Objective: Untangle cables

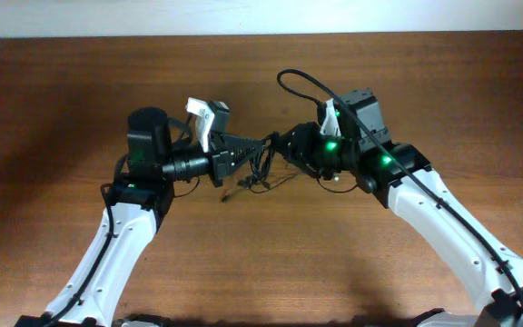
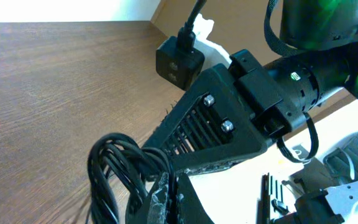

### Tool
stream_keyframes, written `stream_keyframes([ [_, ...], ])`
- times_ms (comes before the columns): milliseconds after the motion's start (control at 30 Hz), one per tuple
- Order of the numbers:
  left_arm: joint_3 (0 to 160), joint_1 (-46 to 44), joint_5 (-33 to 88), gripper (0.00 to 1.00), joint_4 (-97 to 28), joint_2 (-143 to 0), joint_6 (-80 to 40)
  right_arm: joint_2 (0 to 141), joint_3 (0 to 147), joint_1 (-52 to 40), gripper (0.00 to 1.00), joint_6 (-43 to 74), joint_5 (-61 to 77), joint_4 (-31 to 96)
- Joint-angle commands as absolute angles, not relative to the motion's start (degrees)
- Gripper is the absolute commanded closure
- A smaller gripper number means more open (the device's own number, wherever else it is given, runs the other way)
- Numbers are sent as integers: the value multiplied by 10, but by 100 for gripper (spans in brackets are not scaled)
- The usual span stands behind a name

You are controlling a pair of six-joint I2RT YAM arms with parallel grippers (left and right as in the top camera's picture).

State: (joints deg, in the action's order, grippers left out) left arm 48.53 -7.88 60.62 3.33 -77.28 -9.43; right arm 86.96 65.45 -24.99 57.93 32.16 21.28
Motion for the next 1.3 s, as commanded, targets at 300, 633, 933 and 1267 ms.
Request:
stream_keyframes([
  [300,494,-78,637,100,38,-765,-98,942,657,-300,58,788,280,147],
  [633,495,-78,643,100,38,-765,-98,947,657,-300,89,904,269,79],
  [933,494,-77,447,92,-96,-766,-98,831,657,-285,96,592,213,316],
  [1267,494,-78,770,1,-131,-766,72,762,657,-285,96,330,199,314],
])
